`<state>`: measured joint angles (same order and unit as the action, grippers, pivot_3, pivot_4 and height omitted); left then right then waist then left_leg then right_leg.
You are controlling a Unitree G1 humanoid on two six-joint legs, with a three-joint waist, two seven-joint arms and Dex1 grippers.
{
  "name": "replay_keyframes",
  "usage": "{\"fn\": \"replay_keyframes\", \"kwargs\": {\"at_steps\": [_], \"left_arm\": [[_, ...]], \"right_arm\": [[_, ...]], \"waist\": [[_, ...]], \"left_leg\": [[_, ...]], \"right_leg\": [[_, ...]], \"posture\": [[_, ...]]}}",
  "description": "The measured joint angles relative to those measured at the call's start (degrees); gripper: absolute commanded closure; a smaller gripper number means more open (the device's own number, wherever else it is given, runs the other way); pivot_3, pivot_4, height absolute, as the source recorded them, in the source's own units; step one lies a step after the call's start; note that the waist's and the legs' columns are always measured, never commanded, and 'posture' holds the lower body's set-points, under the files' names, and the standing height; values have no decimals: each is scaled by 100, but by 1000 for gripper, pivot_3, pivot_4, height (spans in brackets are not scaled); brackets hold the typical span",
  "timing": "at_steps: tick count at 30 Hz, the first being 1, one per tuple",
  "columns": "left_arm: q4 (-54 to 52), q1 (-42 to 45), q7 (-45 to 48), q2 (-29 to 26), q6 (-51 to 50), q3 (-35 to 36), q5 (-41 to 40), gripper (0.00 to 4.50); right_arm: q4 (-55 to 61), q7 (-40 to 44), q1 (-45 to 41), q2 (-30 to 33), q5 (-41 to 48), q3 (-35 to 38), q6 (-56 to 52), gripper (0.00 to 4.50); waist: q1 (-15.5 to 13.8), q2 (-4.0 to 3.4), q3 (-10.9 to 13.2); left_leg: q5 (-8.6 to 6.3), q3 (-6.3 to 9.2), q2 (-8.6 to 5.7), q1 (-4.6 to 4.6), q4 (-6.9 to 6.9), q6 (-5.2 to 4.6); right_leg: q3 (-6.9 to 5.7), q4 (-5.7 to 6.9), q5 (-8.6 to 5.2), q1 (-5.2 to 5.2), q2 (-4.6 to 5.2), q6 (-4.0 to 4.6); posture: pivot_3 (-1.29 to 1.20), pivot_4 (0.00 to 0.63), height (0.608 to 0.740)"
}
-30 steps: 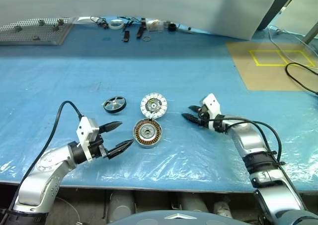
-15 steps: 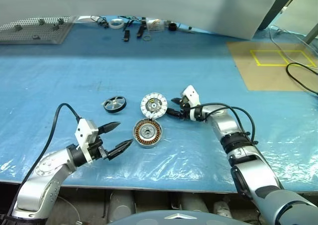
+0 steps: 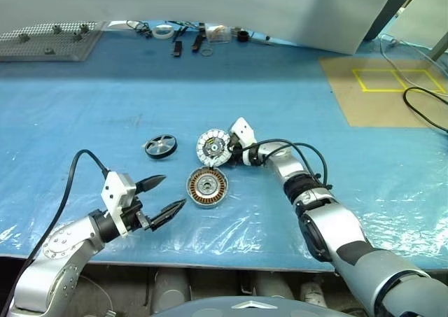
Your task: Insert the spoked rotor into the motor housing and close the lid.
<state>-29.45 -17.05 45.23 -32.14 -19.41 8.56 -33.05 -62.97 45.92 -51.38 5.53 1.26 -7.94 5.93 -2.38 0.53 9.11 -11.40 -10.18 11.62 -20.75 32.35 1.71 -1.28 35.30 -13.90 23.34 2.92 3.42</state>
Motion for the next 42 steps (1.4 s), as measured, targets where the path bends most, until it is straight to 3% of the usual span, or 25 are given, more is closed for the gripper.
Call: {"fn": "replay_keyframes", "kwargs": {"at_steps": [14,17,23,32,36,42], "left_arm": [[230,-582,148,281,556,-104,211,0],[324,-563,193,330,654,-204,278,0],[587,-365,262,356,763,-234,298,0],[655,-340,308,362,828,-236,302,0],[663,-369,307,390,846,-243,307,0],[663,-392,289,472,875,-319,345,0]], "right_arm": [[-274,-450,-19,81,-127,235,291,840],[-218,-478,61,89,-130,281,309,1431],[-53,-448,186,-42,-131,321,247,3314],[-17,-519,177,-134,-134,378,125,3314],[-17,-591,179,3,-142,399,176,2467],[106,-480,259,141,-119,462,145,522]], "waist": [[-30,-25,15],[-25,-25,15],[7,-25,15],[2,-25,15],[-30,-26,15],[-22,-26,15]], "left_leg": [[-2,-2,1,1,12,-3],[-2,-2,1,6,14,-4],[-2,-1,4,12,13,-3],[-3,-1,5,14,11,-3],[-3,-3,5,14,13,-3],[-3,-2,5,15,13,-3]], "right_leg": [[-1,11,0,-4,1,0],[0,16,0,-6,1,0],[1,22,-1,-6,0,2],[2,22,-4,-7,0,7],[1,23,-4,-9,0,7],[1,24,-4,-9,1,7]], "posture": [[0,150,740],[0,150,740],[0,150,740],[0,150,740],[0,150,740],[0,150,740]]}}
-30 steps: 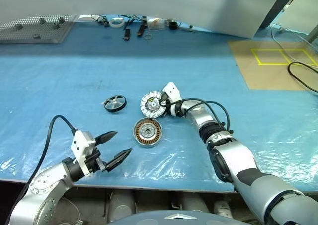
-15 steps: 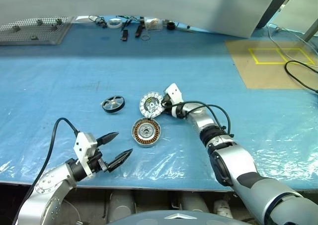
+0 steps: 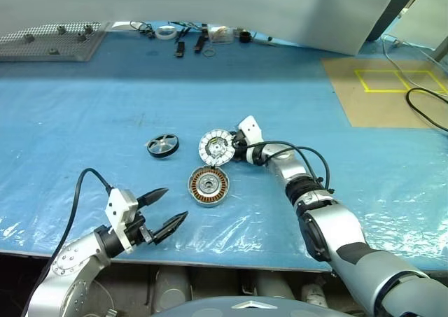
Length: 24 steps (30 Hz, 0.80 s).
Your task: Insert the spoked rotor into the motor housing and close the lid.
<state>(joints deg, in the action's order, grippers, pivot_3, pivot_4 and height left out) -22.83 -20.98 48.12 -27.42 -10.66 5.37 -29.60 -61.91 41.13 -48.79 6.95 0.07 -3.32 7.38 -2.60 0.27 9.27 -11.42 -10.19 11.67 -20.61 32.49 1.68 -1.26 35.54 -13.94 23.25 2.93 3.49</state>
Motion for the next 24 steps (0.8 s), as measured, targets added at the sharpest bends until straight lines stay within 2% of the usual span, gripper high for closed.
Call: {"fn": "replay_keyframes", "kwargs": {"at_steps": [1,13,24], "left_arm": [[0,-4,-12,10,2,-12,9,0],[-354,-439,-222,155,5,-158,57,0],[-622,-631,-487,181,-11,-324,76,0]], "right_arm": [[37,30,20,0,-1,-4,-9,207],[61,123,-25,-430,-46,-81,-118,207],[-72,-3,-92,-464,-211,-188,76,207]], "waist": [[4,0,0],[45,0,0],[40,-4,3]], "left_leg": [[0,0,0,0,0,0],[-1,2,5,6,-8,0],[-1,2,5,7,-11,1]], "right_leg": [[0,0,0,0,0,0],[2,-2,-3,2,-2,5],[2,-3,-3,3,-2,5]], "posture": [[0,150,740],[0,150,740],[0,150,740]]}}
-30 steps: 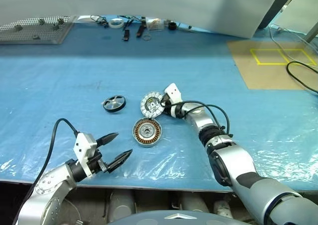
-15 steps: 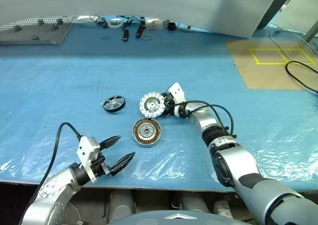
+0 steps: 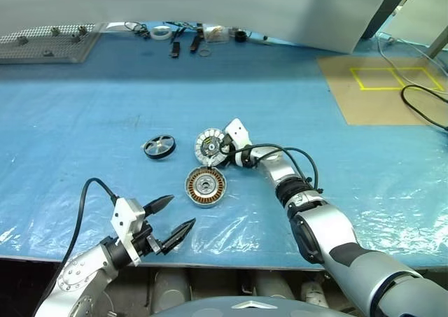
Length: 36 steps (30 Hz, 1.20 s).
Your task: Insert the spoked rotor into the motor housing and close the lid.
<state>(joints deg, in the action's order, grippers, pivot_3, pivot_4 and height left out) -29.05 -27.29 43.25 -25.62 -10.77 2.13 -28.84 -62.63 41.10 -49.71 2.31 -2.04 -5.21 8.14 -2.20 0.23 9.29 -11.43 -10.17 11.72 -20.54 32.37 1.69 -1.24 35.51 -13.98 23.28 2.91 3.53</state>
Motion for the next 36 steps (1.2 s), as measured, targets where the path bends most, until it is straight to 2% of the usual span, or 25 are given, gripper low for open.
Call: {"fn": "replay_keyframes", "kwargs": {"at_steps": [5,8,10,19,28,36], "left_arm": [[93,27,14,16,80,-30,13,0],[190,45,55,16,153,-30,12,0],[255,35,112,17,222,-30,14,0],[790,47,290,134,635,-171,212,0],[1172,309,424,131,808,-159,225,0],[560,381,204,8,331,-128,72,0]], "right_arm": [[66,-28,74,-34,0,-1,24,207],[76,-51,78,-56,1,1,28,743],[76,-84,78,-77,1,2,43,1287],[101,-86,122,-121,1,-2,62,4347],[256,-5,216,-83,2,-6,28,4432],[1167,313,708,179,103,-25,-368,4432]], "waist": [[0,0,0],[9,0,0],[5,0,0],[-2,-1,0],[-17,-1,0],[-36,0,0]], "left_leg": [[0,0,0,2,0,0],[0,1,0,2,-2,0],[0,0,0,2,-2,0],[0,0,1,3,-3,0],[0,0,0,4,-3,1],[0,0,-1,-1,-2,1]], "right_leg": [[0,0,0,0,0,0],[1,0,0,0,0,0],[1,0,0,0,0,0],[1,0,0,0,0,0],[1,0,0,-1,0,0],[0,-2,0,-2,0,0]], "posture": [[0,150,740],[0,150,740],[0,150,740],[0,150,740],[0,150,740],[0,150,740]]}}
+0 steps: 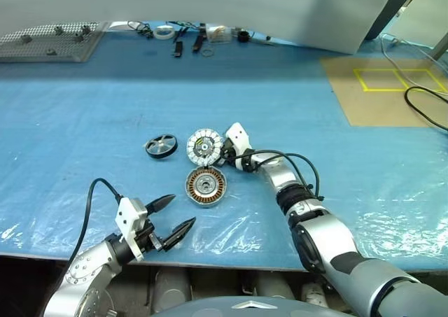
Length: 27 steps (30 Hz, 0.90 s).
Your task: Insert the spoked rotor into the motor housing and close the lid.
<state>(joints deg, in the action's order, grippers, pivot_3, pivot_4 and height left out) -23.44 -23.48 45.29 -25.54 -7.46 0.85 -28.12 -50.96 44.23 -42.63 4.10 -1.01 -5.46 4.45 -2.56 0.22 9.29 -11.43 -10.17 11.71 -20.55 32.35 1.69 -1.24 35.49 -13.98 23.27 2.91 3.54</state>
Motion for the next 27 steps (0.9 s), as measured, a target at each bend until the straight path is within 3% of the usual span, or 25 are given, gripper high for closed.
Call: {"fn": "replay_keyframes", "kwargs": {"at_steps": [9,17,27], "left_arm": [[-606,373,-324,-315,-784,166,-358,0],[-486,1043,-296,-501,-1081,429,-582,0],[-90,1514,-63,-569,-1188,448,-643,0]], "right_arm": [[1798,220,742,703,361,87,-977,4432],[3589,404,1098,1053,959,193,-2126,4432],[3990,459,1268,1564,1126,222,-2502,4432]], "waist": [[14,-4,3],[16,-4,3],[10,-4,3]], "left_leg": [[3,2,-2,0,1,5],[9,4,-9,-3,-3,14],[12,5,-10,-2,-1,17]], "right_leg": [[1,2,0,1,0,-1],[3,-6,0,3,-2,-3],[4,-4,1,0,-1,-4]], "posture": [[0,150,740],[0,150,740],[0,150,740]]}}
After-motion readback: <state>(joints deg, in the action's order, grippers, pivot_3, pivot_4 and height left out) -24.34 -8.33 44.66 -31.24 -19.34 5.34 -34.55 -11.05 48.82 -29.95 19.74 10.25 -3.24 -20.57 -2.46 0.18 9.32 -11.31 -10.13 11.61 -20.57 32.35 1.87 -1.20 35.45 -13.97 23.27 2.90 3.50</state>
